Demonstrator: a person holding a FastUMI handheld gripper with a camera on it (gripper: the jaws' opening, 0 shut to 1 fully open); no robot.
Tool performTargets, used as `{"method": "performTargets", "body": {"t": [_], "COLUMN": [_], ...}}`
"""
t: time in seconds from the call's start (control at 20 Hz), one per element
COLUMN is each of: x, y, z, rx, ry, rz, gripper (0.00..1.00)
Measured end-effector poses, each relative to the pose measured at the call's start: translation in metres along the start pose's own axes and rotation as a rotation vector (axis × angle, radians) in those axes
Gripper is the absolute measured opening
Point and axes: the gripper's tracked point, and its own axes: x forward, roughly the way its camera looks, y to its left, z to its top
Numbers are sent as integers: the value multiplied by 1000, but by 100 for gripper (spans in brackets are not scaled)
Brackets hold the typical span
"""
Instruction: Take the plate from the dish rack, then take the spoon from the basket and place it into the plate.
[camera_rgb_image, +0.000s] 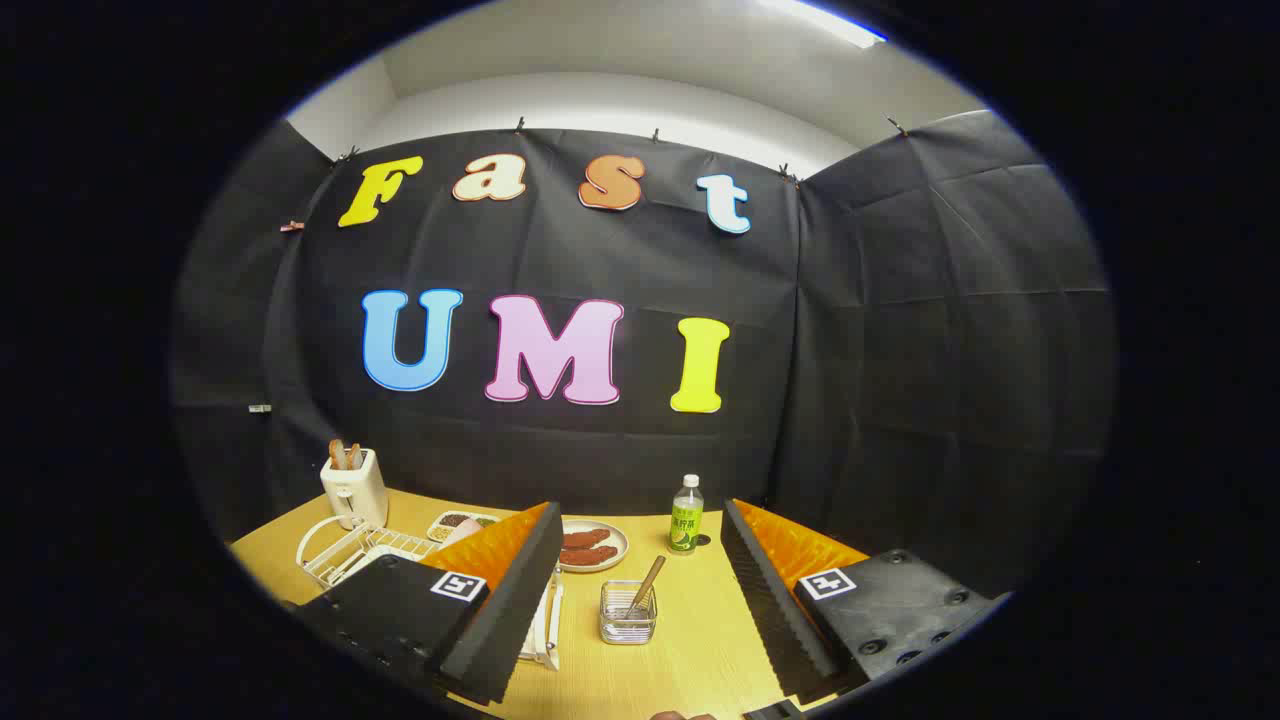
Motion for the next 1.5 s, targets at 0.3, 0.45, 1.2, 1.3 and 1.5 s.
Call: {"method": "performTargets", "body": {"t": [0.3, 0.45, 1.2, 1.3, 1.5], "x": [2, 3, 12, 20, 46], "y": [9, 19, 68, 73, 103], "z": [-11, -10, -23, -21, -28], "rx": [1, -16, -43, -50, -53], "ry": [33, 28, 94, 102, 181], "rz": [6, 32, 149, 160, 241], "gripper": [97, 97, 97, 97, 97]}}
